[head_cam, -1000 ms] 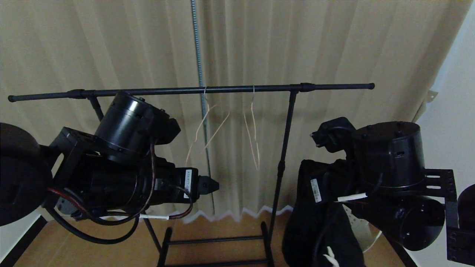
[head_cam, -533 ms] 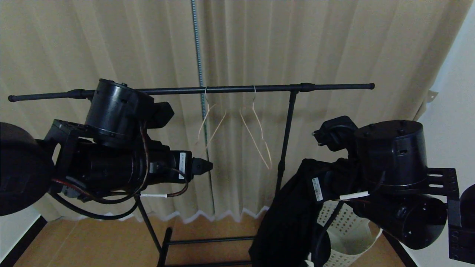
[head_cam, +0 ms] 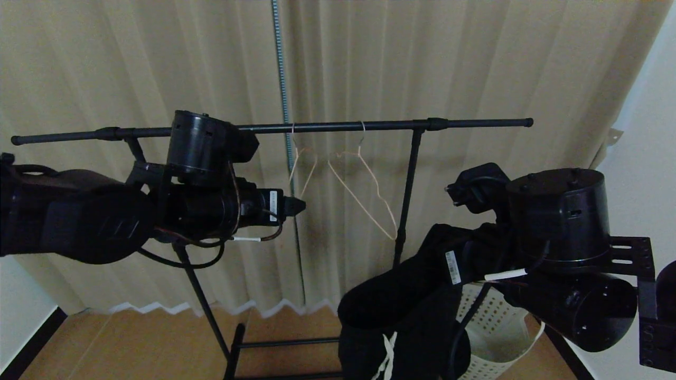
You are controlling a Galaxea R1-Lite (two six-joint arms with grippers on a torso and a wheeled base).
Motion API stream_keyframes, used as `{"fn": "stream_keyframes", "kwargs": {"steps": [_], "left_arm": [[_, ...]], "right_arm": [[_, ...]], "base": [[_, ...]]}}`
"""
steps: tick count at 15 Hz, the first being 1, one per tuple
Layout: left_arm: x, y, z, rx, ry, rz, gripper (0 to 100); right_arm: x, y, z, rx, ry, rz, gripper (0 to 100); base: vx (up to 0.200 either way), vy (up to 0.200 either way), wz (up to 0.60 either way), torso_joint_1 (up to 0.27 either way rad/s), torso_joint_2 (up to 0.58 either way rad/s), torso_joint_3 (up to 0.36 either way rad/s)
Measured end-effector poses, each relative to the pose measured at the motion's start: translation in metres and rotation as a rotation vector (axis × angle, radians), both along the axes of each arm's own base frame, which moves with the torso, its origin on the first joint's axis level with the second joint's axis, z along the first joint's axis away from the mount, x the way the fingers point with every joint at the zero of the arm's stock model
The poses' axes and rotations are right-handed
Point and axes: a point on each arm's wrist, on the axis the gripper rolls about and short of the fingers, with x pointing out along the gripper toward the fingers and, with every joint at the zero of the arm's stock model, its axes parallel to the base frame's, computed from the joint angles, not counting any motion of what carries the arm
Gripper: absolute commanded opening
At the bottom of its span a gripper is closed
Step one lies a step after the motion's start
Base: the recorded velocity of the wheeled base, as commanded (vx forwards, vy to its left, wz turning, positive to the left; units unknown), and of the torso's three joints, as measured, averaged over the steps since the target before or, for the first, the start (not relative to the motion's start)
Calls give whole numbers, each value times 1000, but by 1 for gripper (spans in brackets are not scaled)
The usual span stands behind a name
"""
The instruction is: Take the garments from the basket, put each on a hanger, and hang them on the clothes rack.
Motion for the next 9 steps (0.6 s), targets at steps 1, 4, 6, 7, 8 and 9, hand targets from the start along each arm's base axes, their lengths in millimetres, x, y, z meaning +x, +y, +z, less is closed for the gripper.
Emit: {"fn": "stream_keyframes", "kwargs": {"steps": [1,4,6,7,8,9], "left_arm": [[9,0,2,2,-13,8,100],[40,-6,1,-1,-38,30,100],[58,-12,-5,4,-42,40,100],[67,-15,-9,10,-45,49,100],[76,-19,-13,13,-49,55,100],[85,-23,-18,17,-50,62,100]], "right_arm": [[0,0,0,-8,-2,3,0],[2,0,3,-17,-11,7,0],[3,1,3,-19,-12,12,0],[3,1,3,-20,-11,12,0],[3,1,3,-21,-10,12,0],[3,1,3,-21,-10,12,0]], "base": [[0,0,0,0,0,0],[0,0,0,0,0,0],[0,0,0,0,0,0],[0,0,0,0,0,0],[0,0,0,0,0,0],[0,0,0,0,0,0]]}}
